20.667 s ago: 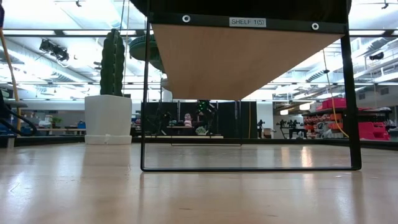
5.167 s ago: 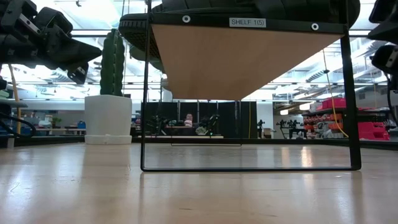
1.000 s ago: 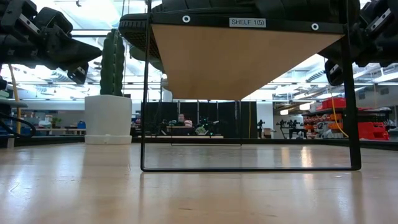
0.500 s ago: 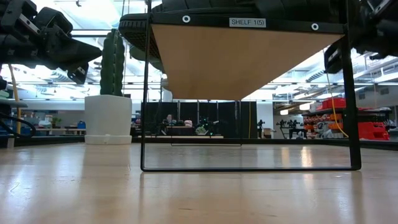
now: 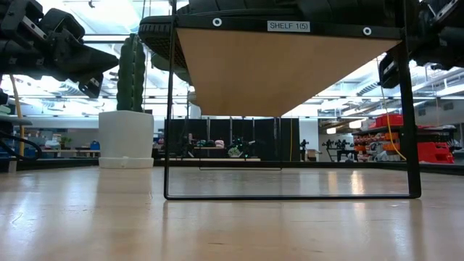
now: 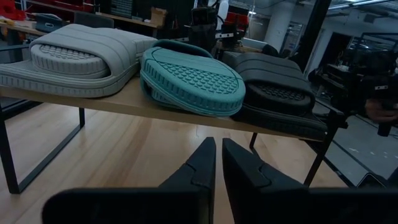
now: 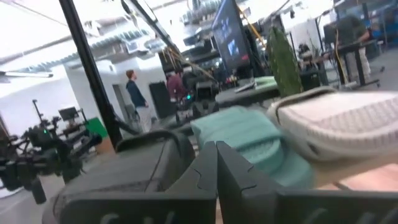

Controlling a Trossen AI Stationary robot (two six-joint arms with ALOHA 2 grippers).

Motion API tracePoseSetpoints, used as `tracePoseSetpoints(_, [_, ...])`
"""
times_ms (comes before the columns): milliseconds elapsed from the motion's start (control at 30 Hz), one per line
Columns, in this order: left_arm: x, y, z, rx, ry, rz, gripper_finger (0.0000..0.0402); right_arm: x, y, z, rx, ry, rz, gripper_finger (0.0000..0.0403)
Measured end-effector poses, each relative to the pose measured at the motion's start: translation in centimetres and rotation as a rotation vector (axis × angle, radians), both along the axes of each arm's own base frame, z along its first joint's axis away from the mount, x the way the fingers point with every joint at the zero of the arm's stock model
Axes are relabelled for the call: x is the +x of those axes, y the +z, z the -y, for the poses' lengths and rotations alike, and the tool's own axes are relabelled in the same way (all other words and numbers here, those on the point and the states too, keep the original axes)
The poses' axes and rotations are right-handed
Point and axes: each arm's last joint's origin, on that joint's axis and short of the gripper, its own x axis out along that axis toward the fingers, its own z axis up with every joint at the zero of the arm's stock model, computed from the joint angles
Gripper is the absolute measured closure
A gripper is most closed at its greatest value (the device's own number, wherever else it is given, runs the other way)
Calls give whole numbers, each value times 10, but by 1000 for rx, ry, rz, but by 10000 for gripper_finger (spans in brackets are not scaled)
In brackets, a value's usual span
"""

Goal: Pick and place slippers onto the shelf
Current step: Return to Home Position

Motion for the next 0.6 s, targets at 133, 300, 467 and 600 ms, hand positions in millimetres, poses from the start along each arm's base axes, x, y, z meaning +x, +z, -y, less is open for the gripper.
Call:
tracePoseSetpoints(133, [0, 0, 0, 0, 0, 0, 366, 1, -3, 0, 0, 10, -30, 403])
tracePoseSetpoints(300, [0, 0, 0, 0, 0, 0, 375, -1, -3, -1, -11, 33, -30, 403])
tracePoseSetpoints(467, [0, 0, 0, 0, 0, 0, 377, -4, -4, -1, -19, 29, -34, 403])
tracePoseSetpoints(600, [0, 0, 0, 0, 0, 0, 370, -3, -7, -1, -20, 24, -63, 403])
